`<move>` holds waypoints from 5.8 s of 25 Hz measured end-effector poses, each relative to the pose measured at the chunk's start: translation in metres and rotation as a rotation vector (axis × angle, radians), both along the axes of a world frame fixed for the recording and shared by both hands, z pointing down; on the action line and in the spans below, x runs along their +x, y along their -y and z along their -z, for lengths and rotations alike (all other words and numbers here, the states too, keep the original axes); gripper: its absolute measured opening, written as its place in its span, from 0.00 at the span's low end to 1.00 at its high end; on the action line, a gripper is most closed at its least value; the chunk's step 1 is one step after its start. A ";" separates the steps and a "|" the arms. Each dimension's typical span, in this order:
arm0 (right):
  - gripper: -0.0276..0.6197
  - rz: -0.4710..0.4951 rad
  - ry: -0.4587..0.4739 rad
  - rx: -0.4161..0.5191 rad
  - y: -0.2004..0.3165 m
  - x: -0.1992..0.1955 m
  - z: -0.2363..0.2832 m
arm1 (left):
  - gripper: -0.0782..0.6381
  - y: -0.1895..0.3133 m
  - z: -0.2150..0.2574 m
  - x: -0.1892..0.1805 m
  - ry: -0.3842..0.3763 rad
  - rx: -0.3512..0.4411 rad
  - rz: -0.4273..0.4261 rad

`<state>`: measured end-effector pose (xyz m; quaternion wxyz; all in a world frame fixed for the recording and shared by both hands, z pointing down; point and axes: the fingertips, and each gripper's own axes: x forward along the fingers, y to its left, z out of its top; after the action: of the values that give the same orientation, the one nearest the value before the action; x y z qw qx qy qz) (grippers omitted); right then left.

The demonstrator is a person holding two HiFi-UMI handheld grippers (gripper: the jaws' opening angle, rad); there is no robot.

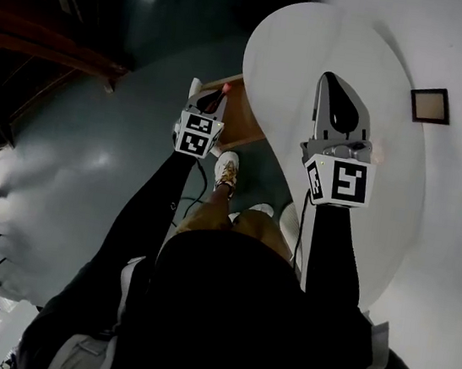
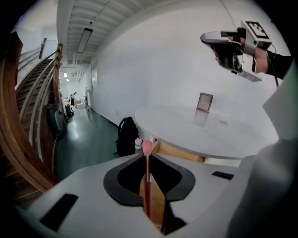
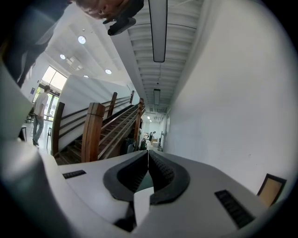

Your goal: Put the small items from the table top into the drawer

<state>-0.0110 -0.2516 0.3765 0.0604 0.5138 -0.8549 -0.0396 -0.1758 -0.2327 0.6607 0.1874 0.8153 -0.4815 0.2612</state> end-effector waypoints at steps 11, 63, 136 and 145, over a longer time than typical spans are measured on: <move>0.09 0.041 -0.025 -0.053 0.017 -0.024 -0.023 | 0.18 0.008 -0.048 -0.004 0.052 -0.117 0.002; 0.09 -0.079 0.016 0.161 0.003 0.040 0.075 | 0.20 0.036 0.322 0.053 -0.046 0.664 -0.109; 0.09 -0.884 -0.030 -0.014 -0.233 0.379 0.028 | 0.24 -0.078 0.024 0.453 0.769 0.138 -1.955; 0.09 -0.846 -0.020 0.023 -0.219 0.376 0.038 | 0.24 -0.101 0.079 0.463 0.419 0.095 -1.711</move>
<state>0.3652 -0.0329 0.3388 0.0738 0.8197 -0.5675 -0.0257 0.2872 -0.1318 0.5820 -0.1987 0.8387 0.2591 0.4358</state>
